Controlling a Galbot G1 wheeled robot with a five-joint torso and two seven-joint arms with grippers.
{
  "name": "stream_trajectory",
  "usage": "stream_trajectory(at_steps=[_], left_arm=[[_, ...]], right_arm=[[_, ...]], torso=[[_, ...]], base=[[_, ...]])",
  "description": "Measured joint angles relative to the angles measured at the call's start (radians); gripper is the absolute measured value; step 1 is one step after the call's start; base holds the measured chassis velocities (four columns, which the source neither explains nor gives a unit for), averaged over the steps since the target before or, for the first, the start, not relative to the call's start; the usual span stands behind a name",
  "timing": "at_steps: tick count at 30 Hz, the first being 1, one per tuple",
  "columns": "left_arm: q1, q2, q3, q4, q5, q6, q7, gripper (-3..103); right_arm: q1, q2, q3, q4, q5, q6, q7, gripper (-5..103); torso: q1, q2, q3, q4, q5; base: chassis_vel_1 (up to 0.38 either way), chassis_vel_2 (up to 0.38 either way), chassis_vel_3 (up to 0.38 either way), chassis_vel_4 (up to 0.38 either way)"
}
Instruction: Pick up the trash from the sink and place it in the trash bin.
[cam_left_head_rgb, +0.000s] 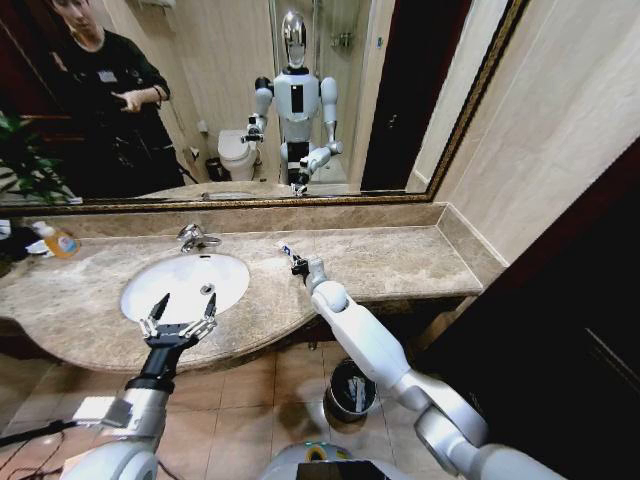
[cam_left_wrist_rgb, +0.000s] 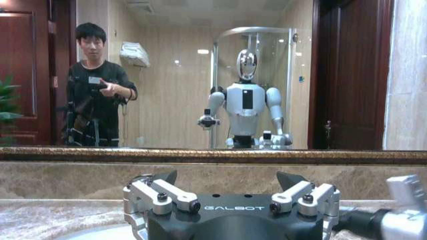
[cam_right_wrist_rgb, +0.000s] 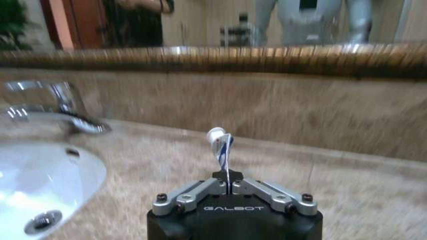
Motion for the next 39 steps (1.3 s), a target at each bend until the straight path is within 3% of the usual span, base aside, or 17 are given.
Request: stream_trajectory(at_steps=[8, 11, 15, 23, 30, 33, 35, 39], left_arm=[[0.0, 0.0, 0.0, 0.0, 0.0, 0.0, 0.0, 100], [0.0, 0.0, 0.0, 0.0, 0.0, 0.0, 0.0, 100], [0.0, 0.0, 0.0, 0.0, 0.0, 0.0, 0.0, 100], [0.0, 0.0, 0.0, 0.0, 0.0, 0.0, 0.0, 100], [0.0, 0.0, 0.0, 0.0, 0.0, 0.0, 0.0, 100], [0.0, 0.0, 0.0, 0.0, 0.0, 0.0, 0.0, 100], [0.0, 0.0, 0.0, 0.0, 0.0, 0.0, 0.0, 100], [0.0, 0.0, 0.0, 0.0, 0.0, 0.0, 0.0, 100]], right_arm=[[-0.098, -0.139, 0.08, 0.216, 0.017, 0.015, -0.062, 0], [-0.224, -0.23, 0.172, 0.348, 0.032, 0.044, -0.159, 0], [-0.325, -0.279, 0.224, 0.435, 0.043, 0.068, -0.177, 0], [-0.444, -0.297, 0.344, 0.52, 0.055, 0.078, -0.154, 0], [-0.598, -0.297, 0.538, 0.583, 0.047, 0.088, -0.153, 0], [-0.719, -0.287, 0.637, 0.619, 0.048, 0.111, -0.18, 0], [-0.729, -0.285, 0.644, 0.622, 0.049, 0.114, -0.183, 0], [-0.889, -0.255, 0.729, 0.677, 0.072, 0.176, -0.274, 0]], torso=[[0.0, 0.0, 0.0, 0.0, 0.0], [0.0, 0.0, 0.0, -0.0002, 0.0001], [0.0, 0.0, 0.0, -0.0003, 0.0001], [0.0, 0.0, 0.0, 0.0, 0.0001], [0.0, 0.0, 0.0, 0.0, -0.0001], [0.0, 0.0, 0.0, -0.0003, 0.0], [0.0, 0.0, 0.0, -0.0003, 0.0002], [0.0, 0.0, 0.0, -0.0002, 0.0001]], base=[[0.0, 0.0, 0.0, 0.0], [0.0, 0.0, 0.0, 0.0], [0.0, 0.0, 0.0, 0.0], [0.0, 0.0, 0.0, 0.0], [0.0, 0.0, 0.0, 0.0], [0.0, 0.0, 0.0, 0.0], [0.0, 0.0, 0.0, 0.0], [0.0, 0.0, 0.0, 0.0]])
